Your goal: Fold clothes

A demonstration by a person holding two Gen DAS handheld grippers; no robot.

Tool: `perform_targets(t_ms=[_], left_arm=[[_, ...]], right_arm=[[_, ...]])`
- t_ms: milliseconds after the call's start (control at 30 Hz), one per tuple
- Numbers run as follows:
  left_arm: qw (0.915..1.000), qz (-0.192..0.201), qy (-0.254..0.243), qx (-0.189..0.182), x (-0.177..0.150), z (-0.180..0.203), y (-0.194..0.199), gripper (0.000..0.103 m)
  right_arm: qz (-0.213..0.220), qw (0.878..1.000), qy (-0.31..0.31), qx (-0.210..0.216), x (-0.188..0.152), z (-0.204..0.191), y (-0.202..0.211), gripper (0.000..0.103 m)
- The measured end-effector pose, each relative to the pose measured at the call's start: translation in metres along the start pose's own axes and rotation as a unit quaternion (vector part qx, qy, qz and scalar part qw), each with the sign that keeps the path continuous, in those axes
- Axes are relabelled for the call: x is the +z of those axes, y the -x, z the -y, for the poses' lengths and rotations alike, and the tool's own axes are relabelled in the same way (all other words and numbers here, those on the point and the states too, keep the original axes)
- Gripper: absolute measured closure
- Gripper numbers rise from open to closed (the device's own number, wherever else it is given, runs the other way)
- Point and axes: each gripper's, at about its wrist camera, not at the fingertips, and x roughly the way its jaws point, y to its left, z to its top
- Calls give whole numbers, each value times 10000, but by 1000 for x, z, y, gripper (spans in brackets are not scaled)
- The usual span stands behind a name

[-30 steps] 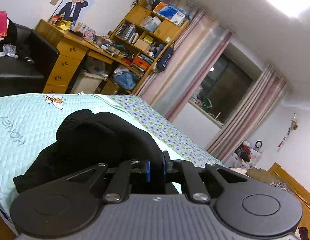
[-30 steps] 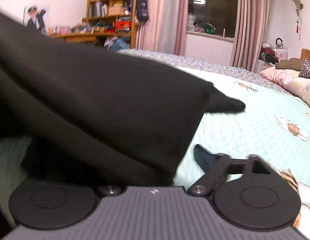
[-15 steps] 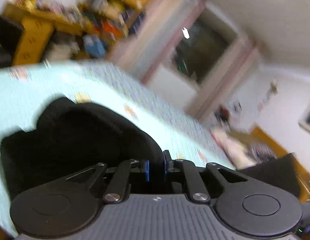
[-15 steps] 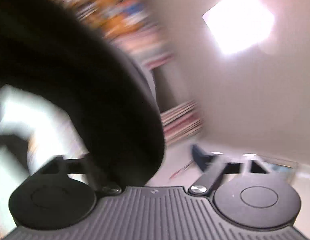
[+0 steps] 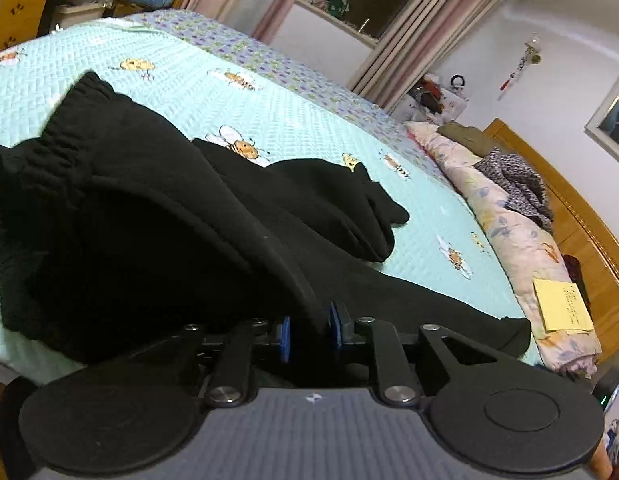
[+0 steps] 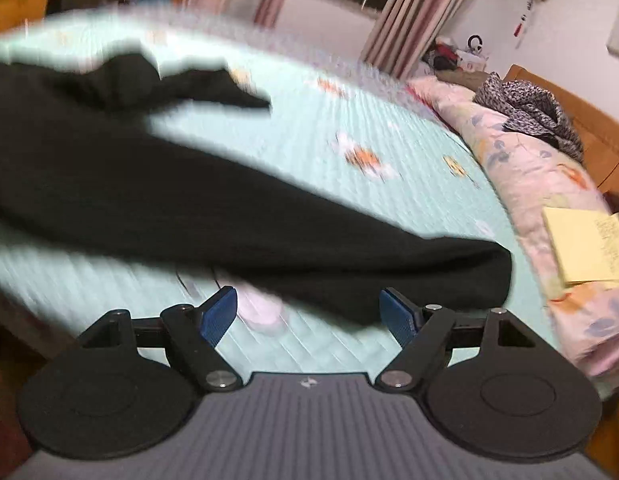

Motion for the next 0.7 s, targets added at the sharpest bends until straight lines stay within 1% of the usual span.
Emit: perform_targets(t_ms=[67, 100, 133, 167, 233, 267, 300, 333, 367, 400, 500, 567, 667, 700], left_arm=[[9999, 132, -3, -49, -7, -4, 16, 81], [9997, 243, 55, -56, -9, -8, 25, 80], [9993, 353, 112, -63, -10, -12, 33, 79], [9988, 464, 170, -70, -11, -15, 42, 75], [9970, 681, 378, -37, -10, -27, 58, 68], [9956, 777, 515, 45, -9, -33, 63, 59], [9939, 853, 670, 221, -8, -39, 66, 44], [9915, 928, 826, 397, -7, -46, 69, 33], [9884, 998, 1002, 550, -6, -53, 71, 15], [9847, 1060, 1215, 664, -5, -62, 71, 8], [9704, 1254, 1821, 975, -3, -90, 71, 8], [9643, 1356, 1984, 1114, 4, -105, 67, 8], [9559, 1453, 2153, 1372, 17, -127, 57, 5], [9548, 1453, 2189, 1389, 21, -134, 52, 5]], right_arm=[[348, 9972, -502, 425, 16, 3, 7, 22], [516, 9927, -829, 710, 20, 4, 9, 19], [602, 9871, -1090, 1005, 26, 3, 9, 19], [687, 9800, -1347, 1297, 31, 1, 9, 19], [712, 9719, -1461, 1703, 40, -17, 4, 19], [725, 9672, -1514, 1904, 45, -26, 1, 19], [747, 9676, -1330, 2014, 49, -42, 0, 19], [768, 9674, -1145, 2124, 53, -59, -1, 19], [789, 9668, -960, 2232, 58, -75, -2, 19], [795, 9668, -767, 2302, 60, -86, 0, 19], [809, 9645, -187, 2508, 65, -120, 5, 19], [817, 9609, 200, 2639, 69, -142, 8, 19], [758, 9637, 437, 2522, 68, -151, 13, 19], [716, 9647, 454, 2492, 68, -151, 13, 19]])
